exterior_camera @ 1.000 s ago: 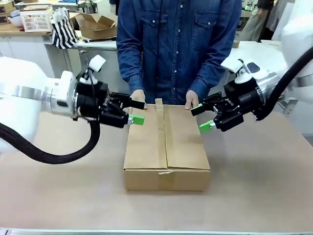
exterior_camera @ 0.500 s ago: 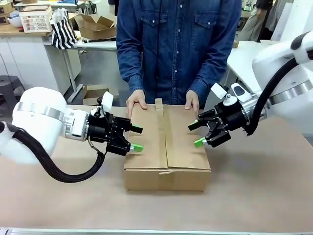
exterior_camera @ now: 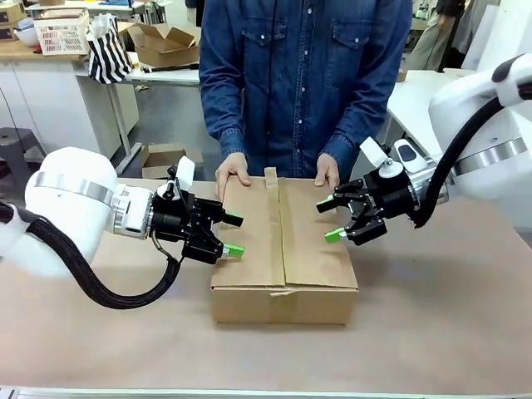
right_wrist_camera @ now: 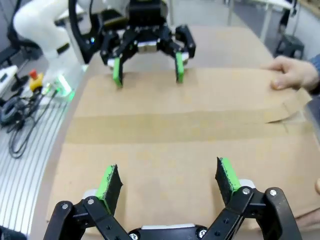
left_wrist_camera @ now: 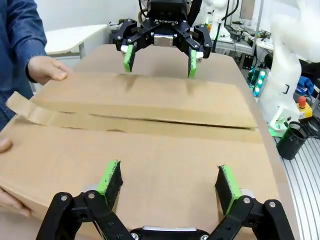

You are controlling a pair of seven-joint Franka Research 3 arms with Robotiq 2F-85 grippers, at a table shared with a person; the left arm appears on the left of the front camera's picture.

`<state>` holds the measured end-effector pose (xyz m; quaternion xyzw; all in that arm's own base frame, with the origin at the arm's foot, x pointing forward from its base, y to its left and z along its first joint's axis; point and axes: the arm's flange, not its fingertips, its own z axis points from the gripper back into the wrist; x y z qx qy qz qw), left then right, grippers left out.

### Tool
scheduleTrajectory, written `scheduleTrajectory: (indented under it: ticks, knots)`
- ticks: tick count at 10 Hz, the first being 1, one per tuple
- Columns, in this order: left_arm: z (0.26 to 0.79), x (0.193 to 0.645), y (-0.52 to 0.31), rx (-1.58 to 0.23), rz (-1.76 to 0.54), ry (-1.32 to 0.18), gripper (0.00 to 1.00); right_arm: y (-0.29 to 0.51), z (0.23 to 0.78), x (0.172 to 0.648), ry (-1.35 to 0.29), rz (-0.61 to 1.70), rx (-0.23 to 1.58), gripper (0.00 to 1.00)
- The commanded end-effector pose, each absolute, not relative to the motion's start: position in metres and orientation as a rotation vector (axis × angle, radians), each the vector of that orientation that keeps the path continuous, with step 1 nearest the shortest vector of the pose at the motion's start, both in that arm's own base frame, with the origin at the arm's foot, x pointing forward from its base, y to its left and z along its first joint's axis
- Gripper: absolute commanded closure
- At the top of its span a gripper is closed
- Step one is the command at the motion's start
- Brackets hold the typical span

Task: Pack the gift set into the box.
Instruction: Press and hold the closed box until the human finishes sealing it.

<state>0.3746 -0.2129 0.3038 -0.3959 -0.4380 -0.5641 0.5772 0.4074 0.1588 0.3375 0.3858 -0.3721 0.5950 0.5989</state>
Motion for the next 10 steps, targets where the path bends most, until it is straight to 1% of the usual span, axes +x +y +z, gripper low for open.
scheduleTrajectory:
  ticks: [1, 2, 4, 5, 7, 8, 9, 10]
  knots:
    - [0.295, 0.381, -0.221, -0.885, -1.317, -1.08, 0.0, 0.166, 0.316, 0.415, -0.935, 1.364, 0.925, 0.0]
    - [0.29, 0.383, -0.222, -0.891, -1.323, -1.09, 0.0, 0.166, 0.311, 0.416, -0.907, 1.364, 0.926, 0.0]
    - [0.281, 0.386, -0.224, -0.834, -1.316, -1.095, 0.0, 0.162, 0.304, 0.418, -0.846, 1.356, 0.891, 0.0]
    - [0.278, 0.388, -0.223, -0.855, -1.312, -1.073, 0.0, 0.16, 0.304, 0.418, -0.836, 1.357, 0.884, 0.0]
    - [0.273, 0.389, -0.222, -0.855, -1.308, -1.051, 0.0, 0.159, 0.298, 0.419, -0.755, 1.392, 0.794, 0.0]
    - [0.271, 0.39, -0.222, -0.86, -1.317, -1.015, 0.0, 0.161, 0.308, 0.414, -0.851, 1.348, 0.922, 0.0]
    - [0.294, 0.389, -0.222, -0.906, -1.304, -1.058, 0.0, 0.161, 0.308, 0.414, -0.851, 1.348, 0.922, 0.0]
    - [0.294, 0.389, -0.222, -0.906, -1.304, -1.058, 0.0, 0.161, 0.308, 0.414, -0.851, 1.348, 0.922, 0.0]
